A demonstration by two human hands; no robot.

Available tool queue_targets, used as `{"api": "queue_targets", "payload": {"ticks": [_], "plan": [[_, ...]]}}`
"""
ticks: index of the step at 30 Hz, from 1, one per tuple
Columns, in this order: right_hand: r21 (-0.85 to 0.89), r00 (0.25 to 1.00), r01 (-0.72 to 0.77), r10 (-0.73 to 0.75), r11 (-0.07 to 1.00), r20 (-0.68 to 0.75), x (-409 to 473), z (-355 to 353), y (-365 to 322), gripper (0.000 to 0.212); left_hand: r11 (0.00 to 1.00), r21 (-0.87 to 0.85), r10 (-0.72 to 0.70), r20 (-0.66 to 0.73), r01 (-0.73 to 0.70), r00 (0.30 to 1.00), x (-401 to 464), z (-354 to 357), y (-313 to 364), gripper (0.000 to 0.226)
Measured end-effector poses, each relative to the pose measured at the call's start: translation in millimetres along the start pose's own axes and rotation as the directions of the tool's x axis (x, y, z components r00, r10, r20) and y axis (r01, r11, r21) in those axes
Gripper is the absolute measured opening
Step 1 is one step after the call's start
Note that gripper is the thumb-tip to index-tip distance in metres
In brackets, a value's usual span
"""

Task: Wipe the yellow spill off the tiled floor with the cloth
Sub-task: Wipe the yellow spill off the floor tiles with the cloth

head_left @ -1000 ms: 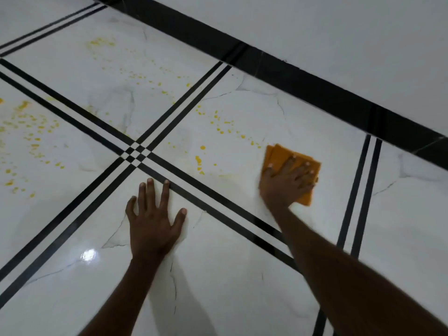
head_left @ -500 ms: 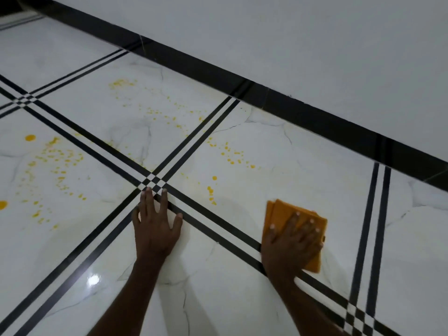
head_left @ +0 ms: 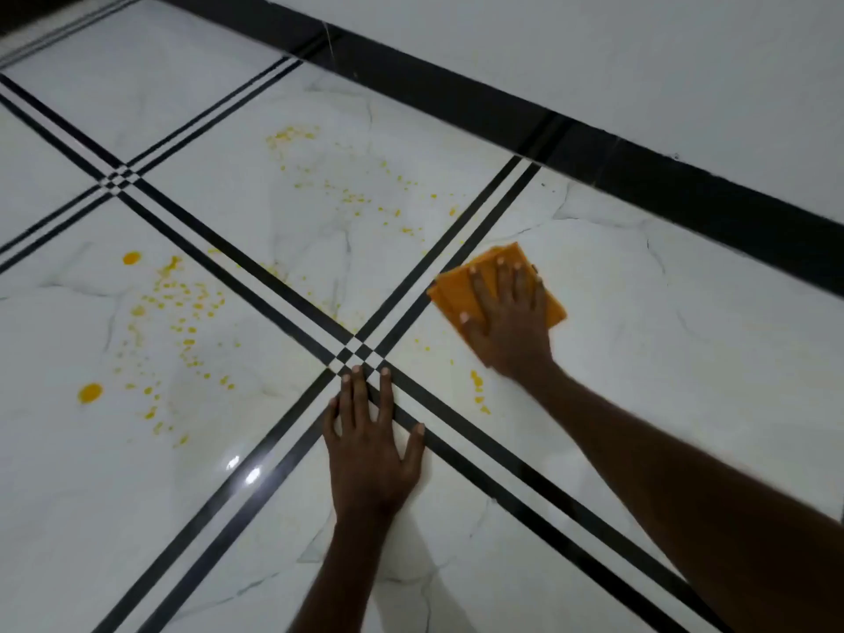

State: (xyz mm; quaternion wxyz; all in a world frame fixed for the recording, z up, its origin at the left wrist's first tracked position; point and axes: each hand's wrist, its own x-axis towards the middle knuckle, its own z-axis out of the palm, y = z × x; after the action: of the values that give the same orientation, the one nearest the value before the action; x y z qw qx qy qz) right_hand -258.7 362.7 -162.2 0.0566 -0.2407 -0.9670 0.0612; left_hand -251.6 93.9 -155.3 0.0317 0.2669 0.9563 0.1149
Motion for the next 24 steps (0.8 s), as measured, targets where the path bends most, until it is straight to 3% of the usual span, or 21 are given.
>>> {"api": "queue_targets", "payload": {"ticks": [2, 5, 9, 12, 14, 18, 21, 24], "plan": [[0.032, 0.997, 0.072, -0.073, 0.997, 0.013, -46.7, -11.2, 9.3, 0.075, 0.999, -0.034, -0.008, 0.003, 0.008, 1.0, 1.1, -6.3, 0.8, 0.082], [0.024, 0.996, -0.084, 0.083, 0.996, 0.025, -94.6, -29.1, 52.8, 0.076, 0.998, -0.057, -0.019, 0.013, 0.02, 1.0, 2.3, -9.9, 4.1, 0.083], [0.019, 0.966, -0.257, 0.256, 0.966, 0.043, 4.3, -23.5, 66.3, 0.077, 0.999, -0.039, -0.013, -0.021, 0.012, 1.0, 3.5, -6.4, 1.9, 0.083], [0.017, 0.974, -0.223, 0.223, 0.975, 0.028, 91.3, 0.7, 32.7, 0.078, 1.0, -0.023, -0.007, -0.053, 0.006, 0.999, 2.9, 0.8, 0.3, 0.082], [-0.005, 0.991, -0.13, 0.13, 0.991, 0.026, 102.6, 11.3, -4.4, 0.075, 1.0, -0.019, 0.001, -0.066, -0.002, 0.998, 4.0, 1.5, 0.6, 0.082], [0.032, 0.995, 0.087, -0.089, 0.996, 0.048, 11.0, -0.1, -20.0, 0.073, 0.999, -0.012, -0.034, -0.033, 0.034, 0.999, 3.3, -2.5, 1.4, 0.083], [0.036, 0.996, -0.012, 0.009, 0.999, 0.089, -79.9, -23.7, 11.1, 0.075, 0.999, -0.02, -0.04, 0.0, 0.04, 0.999, 4.9, -7.3, 4.5, 0.082], [-0.009, 0.989, -0.091, 0.092, 0.996, 0.114, -62.3, -29.0, 43.3, 0.073, 0.999, -0.02, -0.041, -0.015, 0.04, 0.999, 3.3, -8.1, 4.0, 0.082]]}}
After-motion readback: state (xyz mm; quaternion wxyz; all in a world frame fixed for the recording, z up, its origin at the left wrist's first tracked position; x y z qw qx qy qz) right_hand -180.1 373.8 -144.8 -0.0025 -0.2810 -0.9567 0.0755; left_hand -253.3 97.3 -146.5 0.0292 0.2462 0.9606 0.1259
